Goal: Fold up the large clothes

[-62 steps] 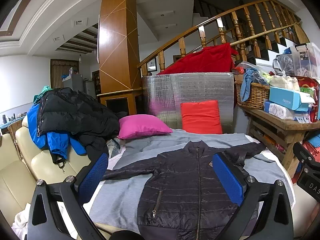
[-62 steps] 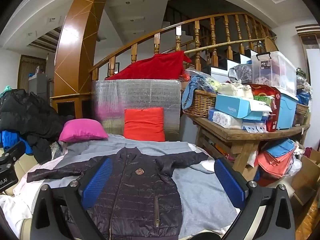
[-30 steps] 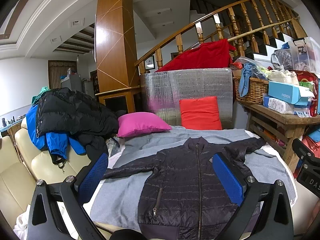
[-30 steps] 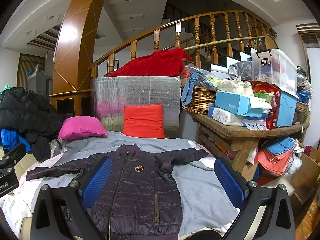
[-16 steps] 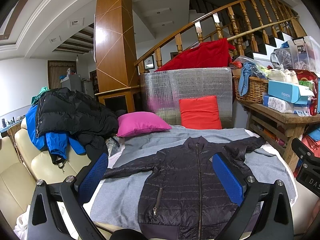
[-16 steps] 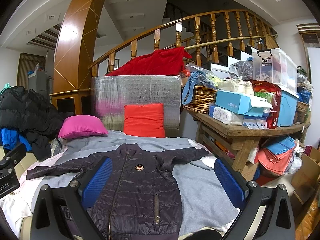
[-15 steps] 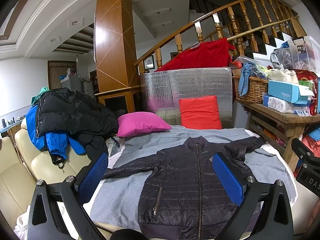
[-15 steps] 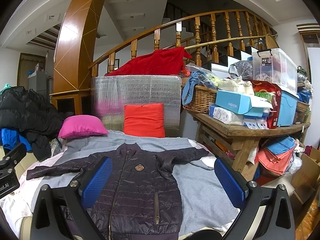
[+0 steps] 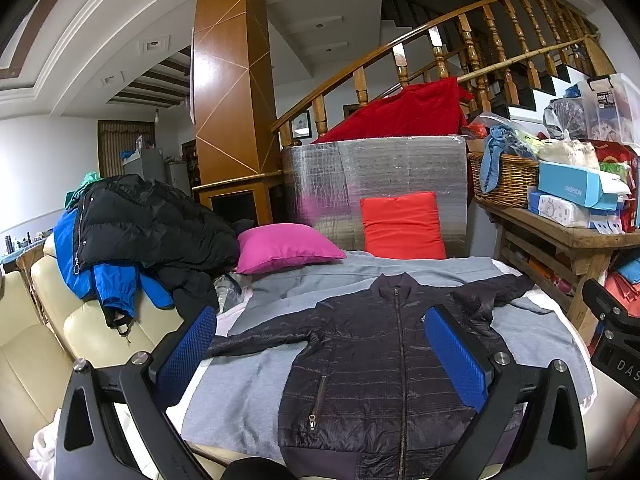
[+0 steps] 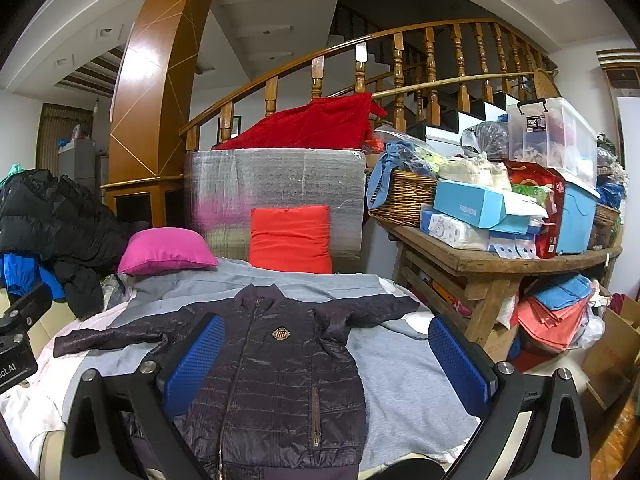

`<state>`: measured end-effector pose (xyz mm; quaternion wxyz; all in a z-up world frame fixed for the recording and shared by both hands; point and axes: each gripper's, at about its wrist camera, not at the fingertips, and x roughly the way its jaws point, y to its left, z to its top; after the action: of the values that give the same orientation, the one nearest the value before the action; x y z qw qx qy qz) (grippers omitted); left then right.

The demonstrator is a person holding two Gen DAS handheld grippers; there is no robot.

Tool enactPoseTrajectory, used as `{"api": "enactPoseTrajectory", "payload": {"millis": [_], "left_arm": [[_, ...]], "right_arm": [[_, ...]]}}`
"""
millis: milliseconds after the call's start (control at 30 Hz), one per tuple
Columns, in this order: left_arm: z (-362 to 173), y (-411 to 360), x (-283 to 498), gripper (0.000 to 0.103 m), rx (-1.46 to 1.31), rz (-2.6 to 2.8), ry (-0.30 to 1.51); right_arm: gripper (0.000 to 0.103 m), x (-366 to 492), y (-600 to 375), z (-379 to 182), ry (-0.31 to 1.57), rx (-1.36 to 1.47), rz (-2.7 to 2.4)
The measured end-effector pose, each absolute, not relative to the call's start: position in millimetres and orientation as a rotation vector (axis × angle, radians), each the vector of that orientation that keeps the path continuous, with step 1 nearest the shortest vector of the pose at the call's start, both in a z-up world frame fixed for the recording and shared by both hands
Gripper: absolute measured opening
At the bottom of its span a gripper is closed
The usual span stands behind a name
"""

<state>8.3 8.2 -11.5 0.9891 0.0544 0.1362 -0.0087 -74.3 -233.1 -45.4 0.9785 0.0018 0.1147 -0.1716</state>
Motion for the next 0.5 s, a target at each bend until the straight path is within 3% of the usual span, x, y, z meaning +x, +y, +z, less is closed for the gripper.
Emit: {"api": "enactPoseTrajectory", "payload": {"millis": [500], "left_arm": [[-12.7, 11.4, 11.0, 0.103, 0.11, -0.013, 0.276]], "right_arm": [[0.103, -71.0, -225.4, -46.4, 0.234, -0.002, -0.341]]}}
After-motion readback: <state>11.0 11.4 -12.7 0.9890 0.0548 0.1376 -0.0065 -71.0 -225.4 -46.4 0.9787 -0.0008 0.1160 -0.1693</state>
